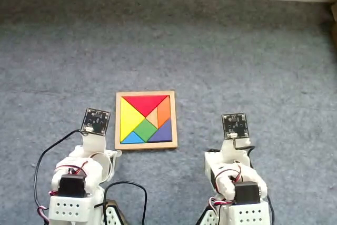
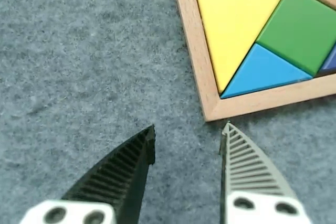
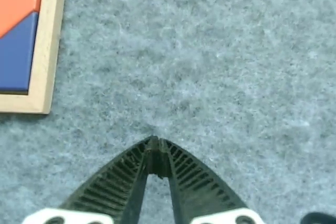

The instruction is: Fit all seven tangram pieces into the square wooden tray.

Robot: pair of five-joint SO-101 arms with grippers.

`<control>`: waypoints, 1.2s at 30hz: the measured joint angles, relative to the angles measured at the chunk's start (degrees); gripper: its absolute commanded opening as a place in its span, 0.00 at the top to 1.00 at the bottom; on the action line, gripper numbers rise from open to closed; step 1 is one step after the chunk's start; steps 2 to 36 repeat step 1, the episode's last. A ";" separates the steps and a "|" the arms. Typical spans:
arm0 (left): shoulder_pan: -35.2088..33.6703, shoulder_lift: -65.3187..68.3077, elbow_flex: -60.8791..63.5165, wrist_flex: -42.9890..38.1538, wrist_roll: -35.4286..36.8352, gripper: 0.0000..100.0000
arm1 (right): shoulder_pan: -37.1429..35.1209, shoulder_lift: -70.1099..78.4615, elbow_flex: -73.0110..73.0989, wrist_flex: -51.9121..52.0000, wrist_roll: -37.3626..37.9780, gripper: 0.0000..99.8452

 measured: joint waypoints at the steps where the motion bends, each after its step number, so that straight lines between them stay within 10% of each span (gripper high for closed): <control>1: 0.00 0.00 0.00 0.00 0.00 0.80 | 0.00 0.00 0.00 0.00 0.00 1.00; 36: 0.00 0.00 0.00 0.00 0.00 0.80 | 0.00 0.00 0.00 0.00 0.00 1.00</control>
